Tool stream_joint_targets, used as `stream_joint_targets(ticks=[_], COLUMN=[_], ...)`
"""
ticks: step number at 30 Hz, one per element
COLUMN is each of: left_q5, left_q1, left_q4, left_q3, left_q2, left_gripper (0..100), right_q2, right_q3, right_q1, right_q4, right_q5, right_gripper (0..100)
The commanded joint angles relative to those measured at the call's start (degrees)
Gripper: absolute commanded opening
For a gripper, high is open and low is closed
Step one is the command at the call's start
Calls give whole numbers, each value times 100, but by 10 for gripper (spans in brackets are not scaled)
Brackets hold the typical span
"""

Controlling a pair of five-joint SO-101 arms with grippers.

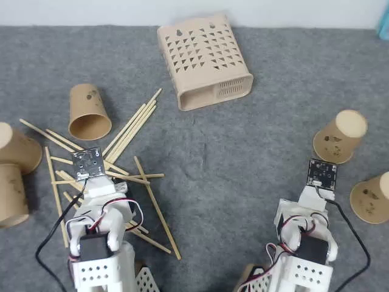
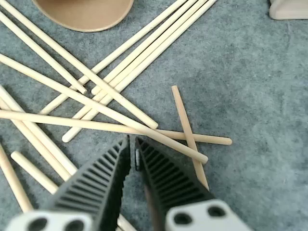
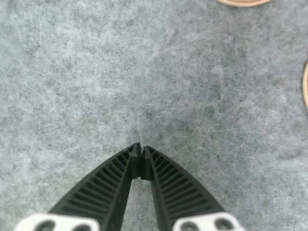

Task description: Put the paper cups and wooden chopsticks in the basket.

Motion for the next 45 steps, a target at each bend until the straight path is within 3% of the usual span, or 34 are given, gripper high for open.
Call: stream_joint_targets(ticks=[1, 29, 38, 45], left_q5=[-44, -44, -44, -44], left_q1=[-26, -26, -26, -26], left_q4=[18, 18, 18, 18], left_q3=[-13, -13, -13, -13], left_q2=[-105, -105, -105, -105], left_gripper=[13, 13, 13, 13], right_q2=[-84, -84, -92, -92], right_q3=[123, 88, -1371, -800], right_q1=[75, 57, 57, -1270], right_q4=[57, 66, -13, -1341], right_q5=[-62, -35, -26, -44], right_gripper=[7, 7, 7, 7])
